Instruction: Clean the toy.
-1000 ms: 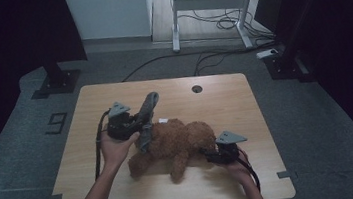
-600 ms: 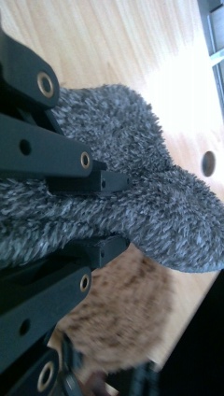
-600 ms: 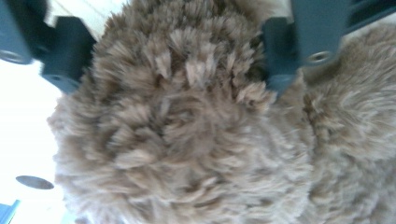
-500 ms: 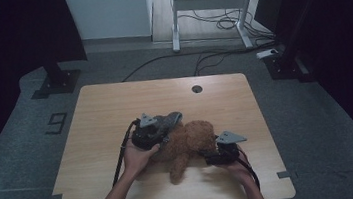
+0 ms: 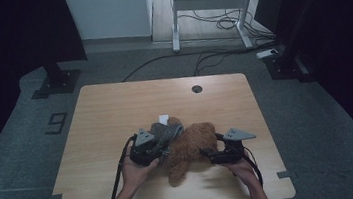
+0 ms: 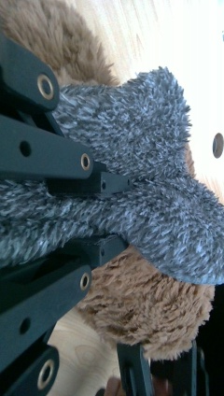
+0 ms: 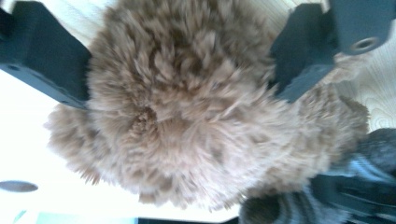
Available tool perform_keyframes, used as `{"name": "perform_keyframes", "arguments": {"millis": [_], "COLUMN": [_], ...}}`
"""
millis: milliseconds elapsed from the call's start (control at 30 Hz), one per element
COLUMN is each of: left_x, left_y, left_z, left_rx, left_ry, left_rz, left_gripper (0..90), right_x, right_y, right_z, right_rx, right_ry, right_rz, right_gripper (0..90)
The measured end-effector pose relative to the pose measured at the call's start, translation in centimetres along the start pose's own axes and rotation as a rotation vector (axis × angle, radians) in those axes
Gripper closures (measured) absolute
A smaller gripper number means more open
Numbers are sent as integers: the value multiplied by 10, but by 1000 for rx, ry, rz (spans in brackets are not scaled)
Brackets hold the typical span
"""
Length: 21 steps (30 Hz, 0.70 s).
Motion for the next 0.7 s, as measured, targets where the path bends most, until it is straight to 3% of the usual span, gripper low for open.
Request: {"name": "perform_keyframes", "arguments": {"millis": [33, 67, 167, 233, 333, 367, 400, 500, 533, 633, 700], "left_x": [-1, -1, -4, -5, -4, -4, -5, -6, -7, -9, -14], "left_y": [-1, -1, -2, -3, -5, -5, -5, -6, -7, -10, -16], "left_z": [1, 2, 4, 5, 8, 8, 9, 10, 10, 4, -15], "left_rx": [-2, -2, -4, -3, -13, -13, -17, -24, -32, -39, -63], "left_ry": [-4, -7, -2, 0, -6, -6, -18, -23, -32, -50, -44], "left_rz": [3, 6, 6, 6, 2, 2, 9, 6, -2, 7, 11], "left_gripper": [743, 743, 743, 743, 743, 743, 744, 743, 742, 728, 726], "right_x": [0, -5, -7, -5, -3, -3, -3, -4, -4, -3, -3], "right_y": [0, 7, 18, 24, 25, 25, 26, 27, 29, 30, 29], "right_z": [0, 6, 17, 23, 21, 21, 20, 19, 18, 17, 18], "right_rx": [0, 32, 86, 118, 112, 112, 109, 102, 95, 92, 91], "right_ry": [0, 41, 68, 46, 14, 14, -19, -42, -78, -94, -97], "right_rz": [0, 23, 29, 36, 37, 37, 49, 75, 110, 125, 125], "right_gripper": [66, 0, 0, 34, 167, 167, 239, 269, 302, 323, 336]}}
Point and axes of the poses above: each handheld gripper's, and its own axes: y roughly forward along the jaws, z roughly out of its underside, x roughly to its left, the point moved 10 cm from there along y, roughly forward along the jaws, and after that the axes turned 10 degrees about -z, right-handed, at the moved point
